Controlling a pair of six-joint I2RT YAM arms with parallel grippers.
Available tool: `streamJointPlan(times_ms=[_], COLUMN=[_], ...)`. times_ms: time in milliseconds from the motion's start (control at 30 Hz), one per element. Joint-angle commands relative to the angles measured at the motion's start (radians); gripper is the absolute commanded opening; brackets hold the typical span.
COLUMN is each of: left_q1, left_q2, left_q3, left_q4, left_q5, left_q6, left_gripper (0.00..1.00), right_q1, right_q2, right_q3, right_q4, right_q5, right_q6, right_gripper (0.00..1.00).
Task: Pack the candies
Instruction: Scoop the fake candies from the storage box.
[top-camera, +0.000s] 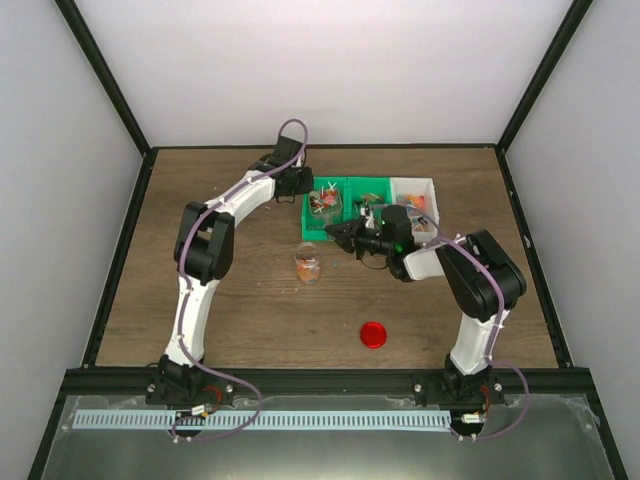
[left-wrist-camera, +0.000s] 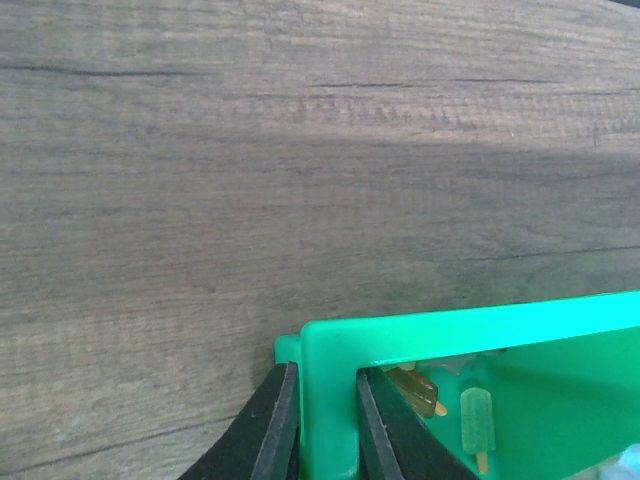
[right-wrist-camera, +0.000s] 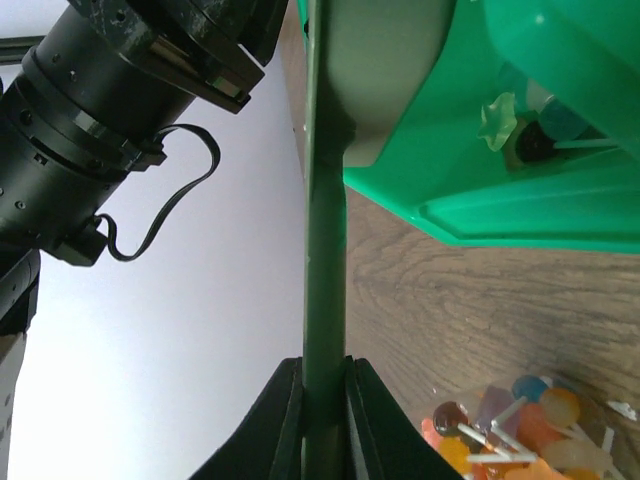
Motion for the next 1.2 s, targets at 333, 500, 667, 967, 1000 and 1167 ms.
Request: streamJointPlan(times_ms=[333, 500, 667, 967, 1000, 1167], left_q1=[0.006, 0.006, 0.008, 0.011, 0.011, 0.011], left_q2=[-0.014, -0.02, -0.018, -0.025, -0.025, -0.029], left_q3=[-0.067, -0.056, -0.041, -0.045, -0.044, -0.046], left_q4=[-0.276, -0.278, -0.284, -0.281, -0.279, -0.279], left_q5=[-0.005, -0.004, 0.003, 0.007, 0.007, 0.007], left_q6=[-0.007, -0.008, -0.001, 0.011, 0.009, 0.006], left_gripper=[0.2, 0.23, 0.29, 0.4, 0.4, 0.45], right_q1=[-0.022, -0.028, -0.033, -0.033, -0.033, -0.034], right_q2=[-0.102, -0.144, -0.213, -0.416, -0.447, -0.592], right_q3=[-0.065, -0.107, -0.144, -0.263, -0.27, -0.273], right_q4=[0.107, 0.122, 0.108, 0.052, 0.025, -0.183], right_q5=[-0.057, -0.079, -0.109, -0.17, -0.178, -0.209], right_q6=[-0.028, -0.034, -0.046, -0.034, -0.041, -0.096], right_gripper=[0.01, 0.01, 0.01, 0.01, 0.01, 0.01])
